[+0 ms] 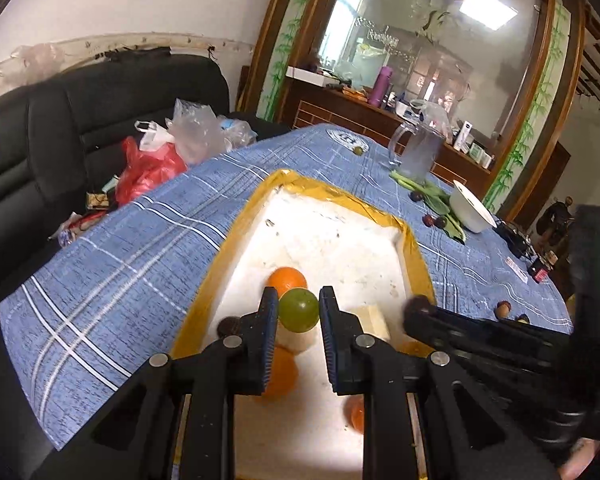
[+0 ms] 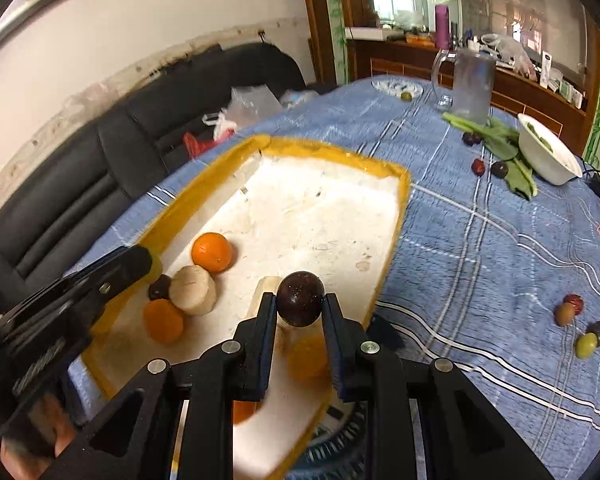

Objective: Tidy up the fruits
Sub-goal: 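Carry the plum and grape over the tray and open both tools, then move both open tools back to the fruit pile, then grasp a dark plum with the right tool while the left tool grasps a green grape, then carry the plum and grape over the tray and open both tools, then move both open tools back to the remaining fruits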

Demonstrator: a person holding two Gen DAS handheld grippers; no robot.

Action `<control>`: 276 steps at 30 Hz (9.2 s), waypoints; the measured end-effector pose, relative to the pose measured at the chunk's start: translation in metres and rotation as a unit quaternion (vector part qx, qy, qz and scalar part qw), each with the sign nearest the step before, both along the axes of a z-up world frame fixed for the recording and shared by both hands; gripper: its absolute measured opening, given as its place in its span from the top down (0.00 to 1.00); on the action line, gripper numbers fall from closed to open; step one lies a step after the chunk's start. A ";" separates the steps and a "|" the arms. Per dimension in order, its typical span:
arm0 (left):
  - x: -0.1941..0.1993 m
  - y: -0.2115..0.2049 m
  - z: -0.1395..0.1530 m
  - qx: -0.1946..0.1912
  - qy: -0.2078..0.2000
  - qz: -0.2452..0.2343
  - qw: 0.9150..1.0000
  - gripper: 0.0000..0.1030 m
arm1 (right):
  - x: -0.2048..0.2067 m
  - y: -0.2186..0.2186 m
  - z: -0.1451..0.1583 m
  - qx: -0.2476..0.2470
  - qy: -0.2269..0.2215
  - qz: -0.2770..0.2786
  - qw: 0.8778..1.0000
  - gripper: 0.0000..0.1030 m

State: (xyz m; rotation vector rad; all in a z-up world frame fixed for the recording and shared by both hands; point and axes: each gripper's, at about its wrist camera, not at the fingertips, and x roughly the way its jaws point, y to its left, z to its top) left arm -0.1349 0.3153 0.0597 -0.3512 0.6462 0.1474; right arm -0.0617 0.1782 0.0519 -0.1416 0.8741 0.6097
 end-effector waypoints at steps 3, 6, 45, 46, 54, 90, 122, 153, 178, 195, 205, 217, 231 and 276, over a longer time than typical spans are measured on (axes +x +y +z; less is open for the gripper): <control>0.003 -0.004 -0.003 0.002 0.005 -0.006 1.000 0.80 | 0.004 0.004 -0.005 -0.009 0.004 -0.006 1.000 0.75; 0.005 -0.004 -0.005 -0.003 0.010 -0.008 1.000 0.79 | 0.005 0.004 -0.006 -0.009 0.005 -0.008 1.000 0.75; -0.009 -0.117 0.028 0.153 0.012 -0.069 0.986 0.22 | -0.033 -0.135 0.002 0.061 0.006 -0.115 0.991 0.45; -0.008 -0.119 0.027 0.155 0.014 -0.071 0.985 0.22 | -0.034 -0.138 0.001 0.061 0.006 -0.117 0.991 0.44; -0.005 -0.134 0.023 0.170 0.022 -0.084 0.982 0.22 | -0.031 -0.156 -0.002 0.062 0.014 -0.134 0.989 0.43; 0.031 -0.197 0.004 0.134 0.065 -0.183 0.972 0.21 | 0.059 -0.293 -0.007 0.018 0.000 -0.284 0.959 0.40; 0.127 -0.320 -0.028 0.088 0.077 -0.335 0.935 0.51 | 0.088 -0.339 -0.038 0.100 0.075 -0.298 0.946 0.77; 0.103 -0.251 -0.005 0.051 0.061 -0.274 0.959 0.79 | 0.071 -0.315 -0.018 0.160 0.046 -0.233 0.958 0.77; 0.014 -0.017 -0.019 -0.006 0.077 -0.038 0.996 0.78 | 0.028 -0.028 0.005 0.096 0.088 -0.018 0.991 0.76; 0.008 -0.012 -0.012 -0.032 0.058 -0.037 0.997 0.30 | 0.061 0.004 -0.001 0.071 0.077 -0.037 0.994 0.57; -0.002 -0.037 0.006 0.045 0.045 -0.013 0.998 0.24 | 0.014 -0.050 0.022 0.076 0.027 -0.074 0.994 0.45; -0.021 -0.095 0.037 0.164 -0.003 0.004 0.986 0.05 | -0.052 -0.131 0.022 0.063 -0.025 -0.165 0.984 0.34; -0.026 -0.139 0.039 0.193 0.007 -0.047 0.980 0.05 | -0.070 -0.161 0.011 0.062 -0.026 -0.184 0.981 0.30; 0.016 -0.165 -0.001 0.114 0.065 -0.146 0.981 0.05 | 0.116 -0.237 -0.032 0.028 0.066 -0.254 0.965 0.66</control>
